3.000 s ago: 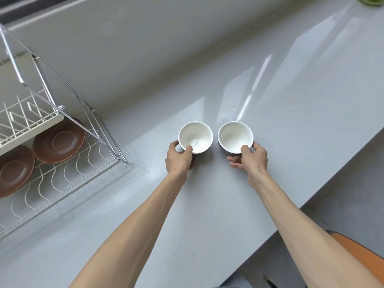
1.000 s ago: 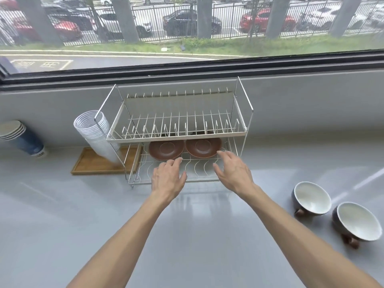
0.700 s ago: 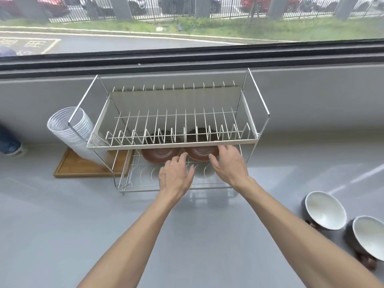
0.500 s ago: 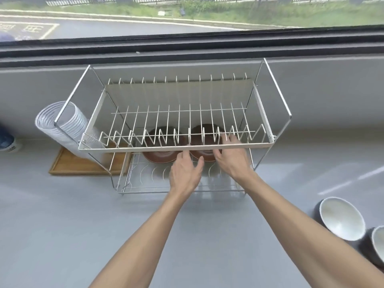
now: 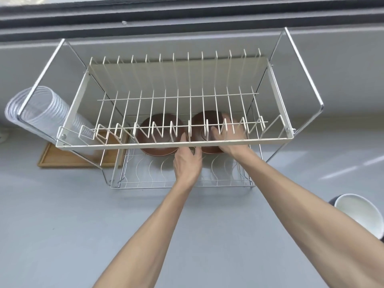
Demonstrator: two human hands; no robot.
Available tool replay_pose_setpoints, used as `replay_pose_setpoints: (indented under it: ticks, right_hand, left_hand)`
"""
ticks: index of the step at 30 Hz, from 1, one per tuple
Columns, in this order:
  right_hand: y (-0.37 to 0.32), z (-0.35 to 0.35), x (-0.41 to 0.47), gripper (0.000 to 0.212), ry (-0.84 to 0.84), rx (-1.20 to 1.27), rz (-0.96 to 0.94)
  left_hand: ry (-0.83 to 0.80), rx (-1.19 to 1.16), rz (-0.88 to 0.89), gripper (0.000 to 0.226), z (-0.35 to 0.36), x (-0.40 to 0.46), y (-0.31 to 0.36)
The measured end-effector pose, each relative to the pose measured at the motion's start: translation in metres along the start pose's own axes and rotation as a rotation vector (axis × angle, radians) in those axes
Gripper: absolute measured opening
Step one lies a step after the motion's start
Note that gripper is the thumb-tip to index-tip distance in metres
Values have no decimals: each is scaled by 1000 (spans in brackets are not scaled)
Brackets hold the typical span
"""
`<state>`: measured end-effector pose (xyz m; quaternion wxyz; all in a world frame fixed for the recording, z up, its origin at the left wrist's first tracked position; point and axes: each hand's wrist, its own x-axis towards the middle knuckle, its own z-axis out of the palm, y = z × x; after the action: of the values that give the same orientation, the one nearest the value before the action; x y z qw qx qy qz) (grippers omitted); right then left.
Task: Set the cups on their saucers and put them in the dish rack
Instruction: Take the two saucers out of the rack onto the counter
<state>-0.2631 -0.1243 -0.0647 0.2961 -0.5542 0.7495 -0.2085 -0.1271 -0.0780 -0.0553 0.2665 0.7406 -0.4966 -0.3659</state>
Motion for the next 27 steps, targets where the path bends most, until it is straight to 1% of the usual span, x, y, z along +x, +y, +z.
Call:
replay_pose_setpoints:
  ticks: [1, 2, 3, 4, 6, 7, 8, 10, 14, 16, 17, 19, 21, 24, 27]
  right_hand:
    - [-3, -1, 0, 42, 67, -8, -43]
    - [-7, -2, -2, 38, 114, -14, -42]
    - [-9, -6, -5, 38, 126, -37, -69]
    - [-9, -10, -5, 40, 59, -15, -30]
    - [-3, -14, -3, 49, -145, 64, 157]
    - [-2, -17, -3, 50, -178, 57, 180]
    - [-6, -19, -4, 50, -148, 23, 149]
    - [-14, -23, -6, 48, -46, -55, 82]
    - [-14, -26, -17, 55, -86, -55, 156]
    - [-10, -28, -23, 46, -100, -69, 139]
    - [-10, -29, -25, 44, -91, -75, 114]
    - [-10, -29, -33, 44, -72, -80, 84]
    - [-12, -30, -43, 45, -70, -75, 96]
    - [-16, -34, -61, 45, -100, -58, 148]
    - [-16, -36, -81, 47, -105, -28, 130]
  left_hand:
    - [-7, -15, -10, 68, 2, 1, 0]
    - [-12, -17, -22, 67, 3, 2, 0]
    - [-17, -10, -38, 64, 3, 2, 0]
    - [-18, -9, -53, 57, 3, 3, 0]
    - [-12, -40, -90, 34, 3, 5, 0]
    - [-8, -57, -103, 27, 2, 4, -1]
    - [-8, -61, -103, 25, 2, 3, -1]
    - [-26, -38, -95, 32, 1, -1, -2]
    - [-27, -9, -61, 55, -4, -10, -7]
    - [-37, -30, -55, 69, -8, -15, -11]
    - [-44, -40, -61, 72, -10, -18, -12]
    - [-50, -38, -70, 71, -15, -22, -14]
    - [-46, -40, -72, 67, -20, -28, -15]
    - [-32, -51, -79, 67, -30, -38, -17]
    - [-30, -77, -72, 67, -40, -50, -21]
